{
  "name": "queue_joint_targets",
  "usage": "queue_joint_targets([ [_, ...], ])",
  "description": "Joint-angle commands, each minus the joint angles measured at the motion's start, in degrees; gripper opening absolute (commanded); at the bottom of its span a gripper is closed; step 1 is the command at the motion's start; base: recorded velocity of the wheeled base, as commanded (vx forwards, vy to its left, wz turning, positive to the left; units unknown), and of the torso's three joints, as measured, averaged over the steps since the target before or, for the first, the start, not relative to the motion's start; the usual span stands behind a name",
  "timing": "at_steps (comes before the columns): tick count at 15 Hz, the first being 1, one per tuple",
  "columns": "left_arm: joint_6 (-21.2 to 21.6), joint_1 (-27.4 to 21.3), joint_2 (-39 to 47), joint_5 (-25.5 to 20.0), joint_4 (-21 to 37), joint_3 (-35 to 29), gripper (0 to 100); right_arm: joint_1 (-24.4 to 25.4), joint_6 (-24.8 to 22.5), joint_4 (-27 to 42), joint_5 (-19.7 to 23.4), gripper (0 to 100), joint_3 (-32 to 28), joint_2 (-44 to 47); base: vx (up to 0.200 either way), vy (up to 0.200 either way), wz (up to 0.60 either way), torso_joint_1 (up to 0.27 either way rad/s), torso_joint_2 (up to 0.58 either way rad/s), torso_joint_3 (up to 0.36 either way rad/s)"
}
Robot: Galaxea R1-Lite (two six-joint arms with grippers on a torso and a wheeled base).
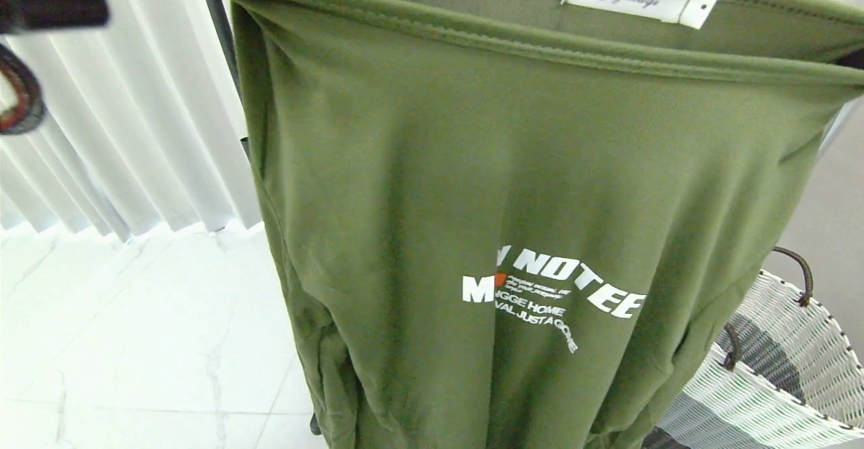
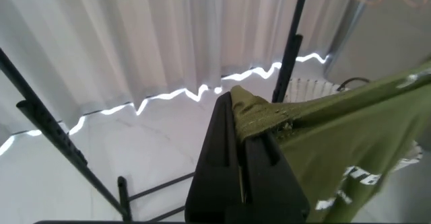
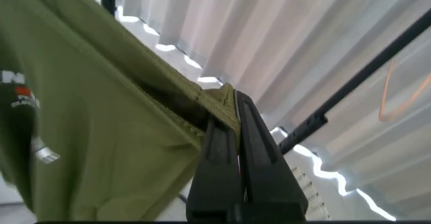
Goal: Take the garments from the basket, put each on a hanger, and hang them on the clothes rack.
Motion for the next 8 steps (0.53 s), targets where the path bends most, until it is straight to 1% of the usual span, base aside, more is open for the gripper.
queue_joint_targets([
  [1, 0.11, 0.67, 2.39, 0.04, -0.6, 1.15, 0, 0.14, -0.13, 0.01, 0.03, 0, 1.25, -2.87, 0.0, 0.0, 0.0, 0.0, 0.0, 0.0],
  [3, 0.2, -0.03, 2.56, -0.04, -0.6, -0.34, 0, 0.14, -0.13, -0.69, 0.03, 0, 1.51, -2.78, 0.0, 0.0, 0.0, 0.0, 0.0, 0.0],
  [5, 0.11, -0.65, 2.48, 0.04, -0.6, -0.52, 0, 0.14, -0.21, -0.78, -0.06, 0, 2.3, -2.7, 0.0, 0.0, 0.0, 0.0, 0.0, 0.0],
  [6, 0.02, -1.0, 2.39, 0.04, -0.6, -0.34, 0, 0.14, -0.21, -0.78, -0.06, 100, 2.66, -2.61, 0.0, 0.0, 0.0, 0.0, 0.0, 0.0],
  [8, 0.02, -1.09, 2.3, 0.13, -0.6, -0.17, 0, 0.31, -0.39, -0.96, 0.11, 100, 4.5, -3.4, 0.0, 0.0, 0.0, 0.0, 0.0, 0.0],
])
